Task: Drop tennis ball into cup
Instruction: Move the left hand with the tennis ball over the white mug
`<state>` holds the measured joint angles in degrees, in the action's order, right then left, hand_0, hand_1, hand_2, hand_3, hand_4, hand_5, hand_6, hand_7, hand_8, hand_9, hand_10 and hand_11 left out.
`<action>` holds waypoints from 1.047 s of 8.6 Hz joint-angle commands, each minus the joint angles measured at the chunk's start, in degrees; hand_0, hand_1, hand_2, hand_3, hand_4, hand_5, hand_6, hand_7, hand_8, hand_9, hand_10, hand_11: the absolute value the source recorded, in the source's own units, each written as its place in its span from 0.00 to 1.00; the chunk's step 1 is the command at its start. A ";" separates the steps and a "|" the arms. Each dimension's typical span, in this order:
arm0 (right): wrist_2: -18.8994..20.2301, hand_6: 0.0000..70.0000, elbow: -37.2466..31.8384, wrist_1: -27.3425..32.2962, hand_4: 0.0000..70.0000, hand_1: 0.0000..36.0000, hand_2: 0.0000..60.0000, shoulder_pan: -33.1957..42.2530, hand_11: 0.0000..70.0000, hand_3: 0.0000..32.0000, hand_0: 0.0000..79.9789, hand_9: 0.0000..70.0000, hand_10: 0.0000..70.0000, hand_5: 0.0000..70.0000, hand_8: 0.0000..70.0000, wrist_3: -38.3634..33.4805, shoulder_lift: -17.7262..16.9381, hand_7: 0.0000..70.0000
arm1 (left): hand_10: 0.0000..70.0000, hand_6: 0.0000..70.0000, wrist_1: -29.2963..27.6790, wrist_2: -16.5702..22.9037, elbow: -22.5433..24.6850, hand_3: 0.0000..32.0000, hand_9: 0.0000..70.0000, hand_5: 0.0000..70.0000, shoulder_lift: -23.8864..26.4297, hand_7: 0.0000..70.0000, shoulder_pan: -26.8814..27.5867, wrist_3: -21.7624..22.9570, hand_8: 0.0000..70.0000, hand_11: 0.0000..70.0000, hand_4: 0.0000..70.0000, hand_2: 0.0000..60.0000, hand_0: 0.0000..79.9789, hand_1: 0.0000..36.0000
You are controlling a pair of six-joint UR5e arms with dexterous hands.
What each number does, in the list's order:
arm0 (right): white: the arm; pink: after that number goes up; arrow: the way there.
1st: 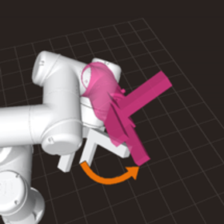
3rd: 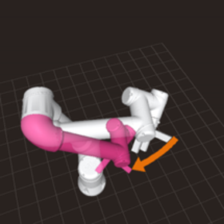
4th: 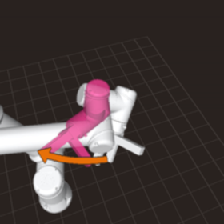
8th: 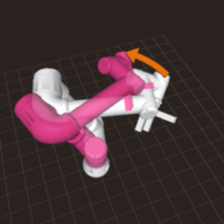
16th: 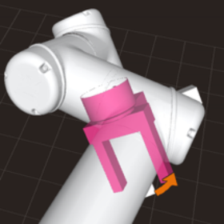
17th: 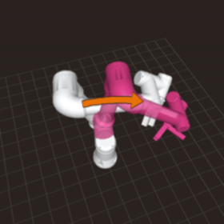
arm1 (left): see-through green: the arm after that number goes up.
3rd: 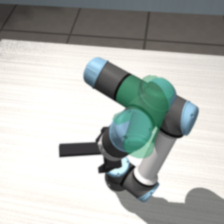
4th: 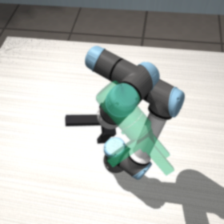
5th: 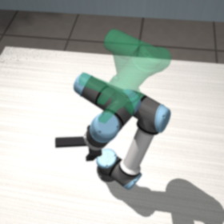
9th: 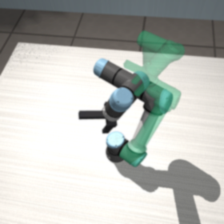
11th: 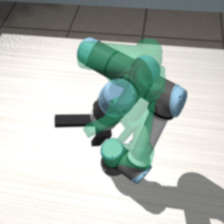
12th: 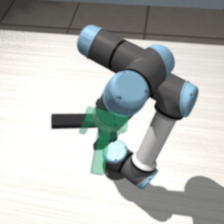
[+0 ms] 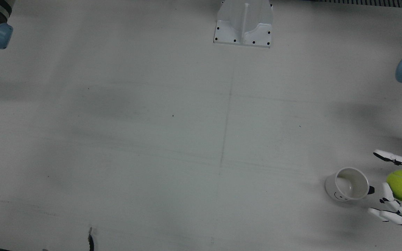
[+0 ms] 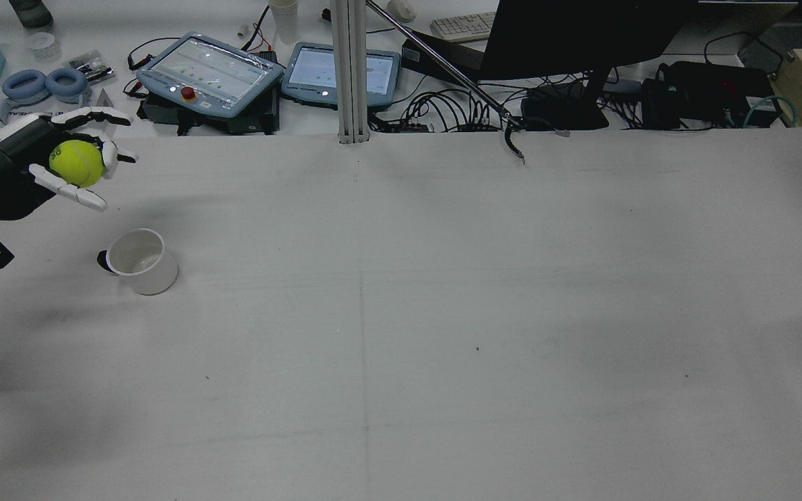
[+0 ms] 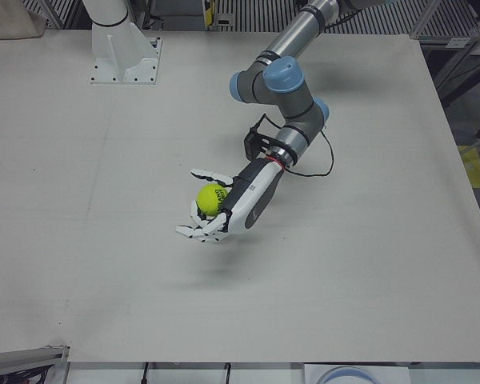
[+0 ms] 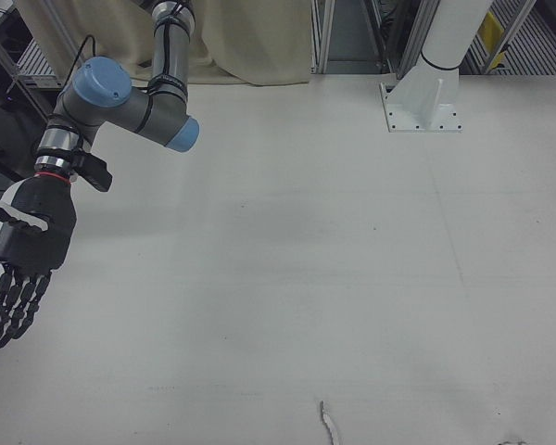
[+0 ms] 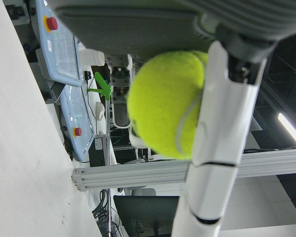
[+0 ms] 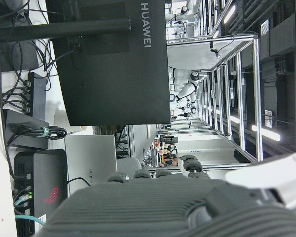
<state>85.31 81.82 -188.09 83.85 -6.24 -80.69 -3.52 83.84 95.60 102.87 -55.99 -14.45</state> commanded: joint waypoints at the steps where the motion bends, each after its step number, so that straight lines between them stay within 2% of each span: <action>1: 0.03 0.00 0.00 0.00 0.00 0.00 0.00 0.00 0.00 0.00 0.00 0.00 0.00 0.00 0.00 0.00 0.00 0.00 | 0.31 1.00 -2.09 -0.69 -1.64 0.00 0.89 0.42 0.05 1.00 4.38 -2.33 0.87 0.48 0.32 0.10 0.96 0.63; 3: 0.03 0.00 0.00 0.00 0.00 0.00 0.00 0.00 0.00 0.00 0.00 0.00 0.00 0.00 0.00 0.00 0.00 0.00 | 0.31 1.00 -3.85 -2.71 -4.36 0.00 0.89 0.42 0.40 1.00 4.57 -2.34 0.87 0.47 0.32 0.11 0.95 0.63; 6: 0.03 0.00 0.00 0.00 0.00 0.00 0.00 0.00 0.00 0.00 0.00 0.00 0.00 0.00 0.00 0.00 0.00 0.00 | 0.31 1.00 -7.89 -3.06 -9.37 0.00 0.89 0.42 0.40 1.00 4.92 -2.34 0.87 0.47 0.32 0.10 0.96 0.63; 8: 0.03 0.00 0.00 0.00 0.00 0.00 0.00 0.00 0.00 0.00 0.00 0.00 0.00 0.00 0.00 0.00 0.00 0.00 | 0.31 1.00 -8.34 -3.15 -9.73 0.00 0.89 0.40 0.48 1.00 7.65 -2.34 0.87 0.47 0.33 0.09 0.98 0.65; 9: 0.03 0.00 0.00 -0.09 0.00 0.00 0.00 0.00 0.00 0.00 0.00 0.00 0.00 0.00 0.00 0.00 0.00 0.00 | 0.31 1.00 -8.34 -3.15 -9.82 0.00 0.89 0.44 0.49 1.00 8.09 -2.34 0.87 0.47 0.33 0.13 0.98 0.62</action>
<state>85.34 81.82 -188.09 83.85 -6.24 -80.68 -11.46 80.76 86.33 103.28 -49.34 -16.76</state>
